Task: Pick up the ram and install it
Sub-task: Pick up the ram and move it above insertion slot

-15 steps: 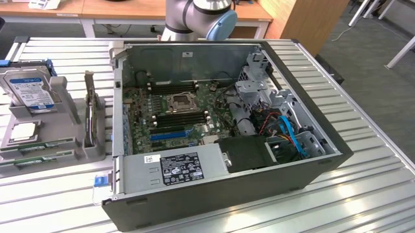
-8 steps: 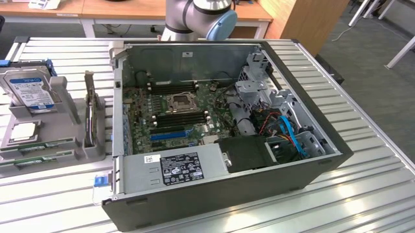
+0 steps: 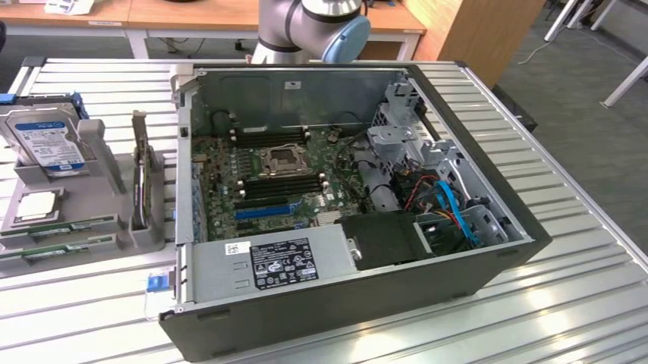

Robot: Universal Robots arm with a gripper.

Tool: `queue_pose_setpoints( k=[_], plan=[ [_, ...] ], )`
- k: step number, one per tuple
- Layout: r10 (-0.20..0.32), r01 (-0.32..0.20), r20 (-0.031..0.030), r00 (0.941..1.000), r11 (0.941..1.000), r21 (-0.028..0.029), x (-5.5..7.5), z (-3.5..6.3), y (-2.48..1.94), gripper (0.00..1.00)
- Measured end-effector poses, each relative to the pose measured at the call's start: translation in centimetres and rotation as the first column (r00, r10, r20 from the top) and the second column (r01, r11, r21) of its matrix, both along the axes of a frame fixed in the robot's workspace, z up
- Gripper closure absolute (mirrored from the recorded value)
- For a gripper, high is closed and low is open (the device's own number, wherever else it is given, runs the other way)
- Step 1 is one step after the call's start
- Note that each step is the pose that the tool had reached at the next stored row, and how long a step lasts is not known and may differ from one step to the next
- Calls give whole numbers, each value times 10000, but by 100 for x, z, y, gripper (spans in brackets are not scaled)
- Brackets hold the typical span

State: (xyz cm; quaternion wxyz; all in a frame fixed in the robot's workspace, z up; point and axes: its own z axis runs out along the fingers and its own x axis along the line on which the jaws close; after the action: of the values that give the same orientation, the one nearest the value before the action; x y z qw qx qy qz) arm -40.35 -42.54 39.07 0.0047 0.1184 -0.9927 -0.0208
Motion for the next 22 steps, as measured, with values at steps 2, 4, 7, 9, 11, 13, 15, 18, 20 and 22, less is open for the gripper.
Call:
queue_pose_setpoints(
  k=[2,4,7,9,11,13,15,18,20,22],
  plan=[
    [358,-358,-2,9994,9994,-4,0,1,0,90],
    [724,-724,-1,9974,9974,-7,0,0,0,90],
    [1213,-1213,-2,9926,9926,-15,0,0,-1,90],
    [1548,-1548,-3,9879,9879,-19,-1,0,-1,90],
    [1891,-1891,-3,9820,9820,-23,-2,0,0,90],
    [2217,-2217,-3,9751,9751,-26,-2,0,0,90],
    [2540,-2540,-4,9672,9672,-28,-3,0,0,90],
    [3033,-3033,-6,9529,9529,-32,-3,0,0,90],
    [3342,-3342,-7,9425,9425,-35,-4,0,0,90],
    [3659,-3659,-7,9306,9306,-36,-4,0,0,90]
  ],
)
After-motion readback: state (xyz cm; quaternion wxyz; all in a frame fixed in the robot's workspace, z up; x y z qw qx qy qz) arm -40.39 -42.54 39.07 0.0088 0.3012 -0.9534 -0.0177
